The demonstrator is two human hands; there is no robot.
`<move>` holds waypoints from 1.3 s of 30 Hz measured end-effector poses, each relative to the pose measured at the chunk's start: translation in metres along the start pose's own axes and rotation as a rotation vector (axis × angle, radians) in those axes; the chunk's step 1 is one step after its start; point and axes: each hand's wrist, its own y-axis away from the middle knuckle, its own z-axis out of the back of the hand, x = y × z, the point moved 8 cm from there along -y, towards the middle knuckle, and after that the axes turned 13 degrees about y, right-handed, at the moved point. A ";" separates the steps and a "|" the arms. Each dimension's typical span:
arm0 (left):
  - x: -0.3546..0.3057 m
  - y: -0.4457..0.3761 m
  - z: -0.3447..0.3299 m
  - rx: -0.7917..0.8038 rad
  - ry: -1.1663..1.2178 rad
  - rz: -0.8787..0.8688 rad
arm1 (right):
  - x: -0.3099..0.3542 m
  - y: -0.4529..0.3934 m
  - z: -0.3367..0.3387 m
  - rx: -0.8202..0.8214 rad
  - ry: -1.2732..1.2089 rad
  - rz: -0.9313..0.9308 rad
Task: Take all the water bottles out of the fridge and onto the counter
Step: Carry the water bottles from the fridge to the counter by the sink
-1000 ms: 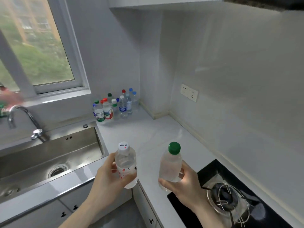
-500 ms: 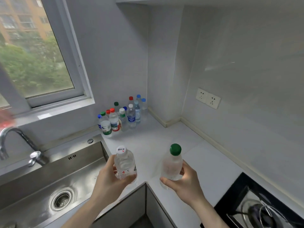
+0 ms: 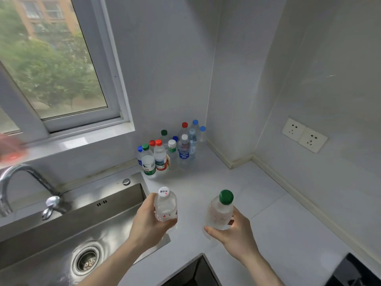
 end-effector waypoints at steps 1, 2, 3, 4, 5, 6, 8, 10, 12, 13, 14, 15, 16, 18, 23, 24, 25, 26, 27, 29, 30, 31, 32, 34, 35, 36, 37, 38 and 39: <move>0.002 -0.012 0.001 -0.014 -0.010 0.001 | 0.001 -0.013 -0.005 0.014 0.001 0.006; 0.005 -0.019 0.000 -0.021 -0.020 0.006 | 0.001 -0.020 -0.008 0.024 0.002 0.002; 0.008 -0.033 0.002 -0.038 -0.028 0.010 | 0.002 -0.036 -0.015 0.043 0.000 0.003; 0.011 -0.043 0.003 -0.053 -0.040 0.016 | 0.001 -0.047 -0.020 0.059 0.007 0.001; 0.014 -0.052 0.004 -0.065 -0.053 0.025 | 0.000 -0.058 -0.026 0.069 0.016 0.001; 0.017 -0.060 0.005 -0.075 -0.063 0.036 | -0.002 -0.069 -0.031 0.079 0.024 -0.003; 0.026 -0.076 0.006 -0.116 -0.073 0.055 | -0.003 -0.093 -0.042 0.104 0.041 -0.002; 0.035 -0.092 0.009 -0.161 -0.097 0.075 | -0.004 -0.117 -0.055 0.135 0.067 0.005; 0.042 -0.102 0.010 -0.176 -0.108 0.094 | -0.003 -0.131 -0.063 0.155 0.084 0.009; 0.047 -0.109 0.012 -0.186 -0.108 0.112 | -0.003 -0.139 -0.069 0.170 0.094 0.010; 0.052 -0.115 0.012 -0.193 -0.109 0.123 | -0.004 -0.145 -0.073 0.180 0.101 0.009; 0.056 -0.120 0.014 -0.202 -0.117 0.131 | -0.004 -0.151 -0.077 0.187 0.109 0.011; 0.060 -0.126 0.016 -0.212 -0.126 0.140 | -0.005 -0.157 -0.081 0.193 0.117 0.009; 0.066 -0.138 0.019 -0.229 -0.153 0.157 | -0.006 -0.166 -0.087 0.200 0.126 0.001; 0.069 -0.167 0.021 -0.253 -0.212 0.233 | -0.013 -0.188 -0.097 0.219 0.161 -0.018; 0.070 -0.172 0.021 -0.252 -0.222 0.247 | -0.014 -0.193 -0.099 0.220 0.166 -0.027; 0.071 -0.179 0.021 -0.251 -0.234 0.256 | -0.016 -0.199 -0.101 0.222 0.172 -0.037; 0.071 -0.184 0.021 -0.250 -0.242 0.260 | -0.016 -0.204 -0.102 0.222 0.178 -0.042; 0.072 -0.187 0.020 -0.249 -0.252 0.267 | -0.017 -0.206 -0.103 0.225 0.186 -0.048; 0.075 -0.198 0.019 -0.246 -0.280 0.279 | -0.019 -0.218 -0.108 0.230 0.196 -0.061; 0.076 -0.204 0.019 -0.244 -0.293 0.282 | -0.020 -0.224 -0.111 0.233 0.204 -0.067; 0.078 -0.208 0.019 -0.242 -0.303 0.284 | -0.019 -0.230 -0.113 0.235 0.210 -0.072; 0.079 -0.212 0.018 -0.238 -0.311 0.288 | -0.019 -0.235 -0.116 0.236 0.216 -0.076; 0.085 -0.221 0.019 -0.232 -0.320 0.305 | -0.018 -0.249 -0.125 0.241 0.222 -0.080; 0.087 -0.223 0.019 -0.230 -0.317 0.310 | -0.016 -0.254 -0.127 0.239 0.226 -0.079; 0.089 -0.226 0.019 -0.234 -0.309 0.309 | -0.014 -0.260 -0.131 0.237 0.230 -0.073; 0.090 -0.228 0.020 -0.241 -0.297 0.306 | -0.012 -0.265 -0.134 0.237 0.235 -0.071; 0.092 -0.232 0.021 -0.250 -0.288 0.301 | -0.009 -0.272 -0.140 0.241 0.234 -0.068; 0.092 -0.235 0.022 -0.256 -0.283 0.292 | -0.006 -0.277 -0.145 0.244 0.229 -0.066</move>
